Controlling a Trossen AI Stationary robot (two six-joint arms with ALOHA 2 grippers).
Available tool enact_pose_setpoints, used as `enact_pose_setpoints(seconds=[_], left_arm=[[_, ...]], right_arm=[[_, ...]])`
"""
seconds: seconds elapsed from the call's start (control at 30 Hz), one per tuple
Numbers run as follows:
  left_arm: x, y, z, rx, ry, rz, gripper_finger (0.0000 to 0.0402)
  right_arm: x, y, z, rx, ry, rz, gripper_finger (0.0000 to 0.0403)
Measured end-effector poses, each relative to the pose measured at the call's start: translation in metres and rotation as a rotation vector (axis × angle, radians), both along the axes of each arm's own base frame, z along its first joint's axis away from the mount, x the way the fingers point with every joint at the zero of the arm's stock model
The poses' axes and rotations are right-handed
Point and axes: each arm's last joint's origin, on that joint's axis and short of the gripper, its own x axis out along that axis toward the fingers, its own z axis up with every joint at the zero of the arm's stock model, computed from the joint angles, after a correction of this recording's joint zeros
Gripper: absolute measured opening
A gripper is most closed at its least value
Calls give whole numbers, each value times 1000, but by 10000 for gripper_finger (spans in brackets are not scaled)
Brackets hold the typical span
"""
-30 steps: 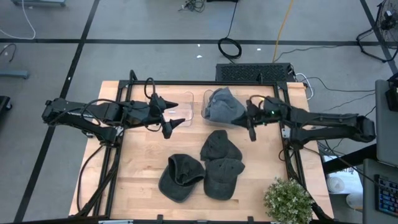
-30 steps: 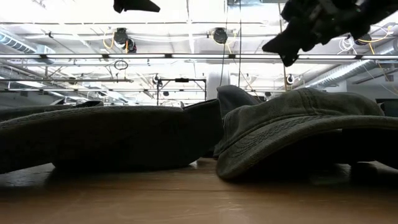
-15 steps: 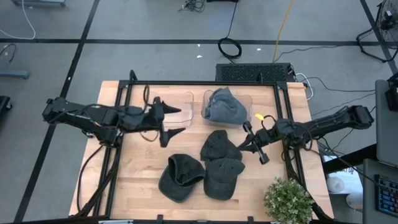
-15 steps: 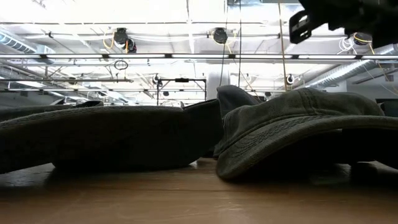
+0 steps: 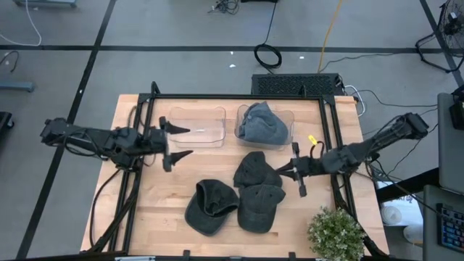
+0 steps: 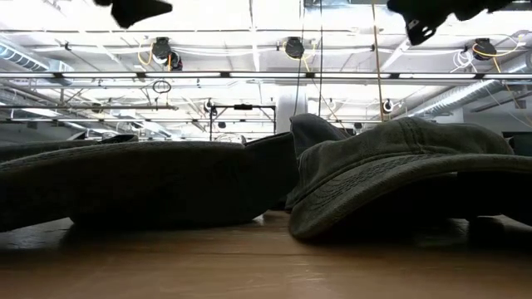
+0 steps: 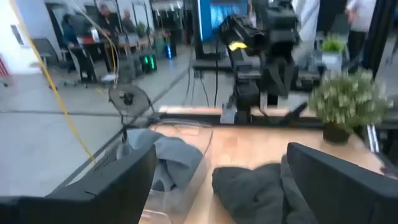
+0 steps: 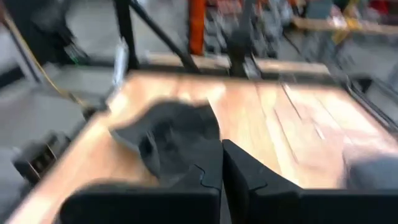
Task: Pick & Place hat
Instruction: Put the bottom right black cap into the left transparent bin
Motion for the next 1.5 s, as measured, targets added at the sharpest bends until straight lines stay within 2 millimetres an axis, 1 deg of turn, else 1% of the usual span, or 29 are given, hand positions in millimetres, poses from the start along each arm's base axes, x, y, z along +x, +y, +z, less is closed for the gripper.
enact_pose_setpoints(seconds=[0.1, 0.17, 0.23, 0.27, 0.33, 0.37, 0.4, 0.43, 0.47, 0.5, 0.6, 0.7, 0.83, 0.93, 1.03, 1.1, 1.17, 1.23, 1.37, 1.5], left_arm=[[-13, 2, -18, -27, -47, -17, 366], [-19, 3, -26, -41, -71, -46, 367], [-23, 3, -32, -45, -90, -87, 370], [-24, 3, -33, -45, -97, -101, 371], [-26, 3, -36, -46, -98, -107, 374], [-26, 3, -37, -49, -94, -103, 374], [-26, 3, -38, -52, -91, -96, 373], [-26, 3, -39, -61, -90, -87, 372], [-25, 3, -40, -74, -87, -79, 371], [-25, 3, -40, -93, -83, -77, 369], [-23, 3, -42, -143, -76, -75, 366], [-22, 3, -43, -181, -74, -73, 367], [-22, 3, -43, -207, -82, -71, 372], [-22, 3, -43, -205, -79, -71, 374], [-22, 3, -43, -207, -81, -71, 370], [-22, 3, -43, -207, -80, -71, 367], [-22, 3, -43, -207, -80, -71, 365], [-22, 3, -43, -207, -81, -71, 366], [-22, 3, -43, -207, -81, -71, 374], [-22, 3, -43, -207, -81, -71, 378]], right_arm=[[6, 18, 9, -69, 96, -44, 0], [10, 33, 11, -135, 127, 2, 0], [15, 51, 13, -175, 107, 209, 0], [16, 60, 13, -157, 82, 336, 1], [21, 77, 16, -66, -16, 552, 3], [23, 82, 20, -14, -82, 627, 5], [26, 86, 25, 29, -148, 664, 7], [28, 87, 30, 56, -208, 663, 9], [30, 87, 33, 64, -244, 624, 12], [32, 88, 33, 51, -237, 573, 17], [36, 90, 26, -54, -113, 412, 49], [44, 94, 20, -84, 24, 250, 103], [55, 101, 18, -87, 246, 139, 185], [62, 103, 19, -73, 454, 46, 223], [66, 95, 21, -34, 649, -113, 232], [64, 87, 15, -28, 767, -196, 229], [62, 79, 6, -9, 858, -231, 224], [62, 71, -2, 36, 916, -248, 219], [64, 59, -23, 99, 1004, -220, 219], [67, 50, -43, 110, 1004, -173, 225]])
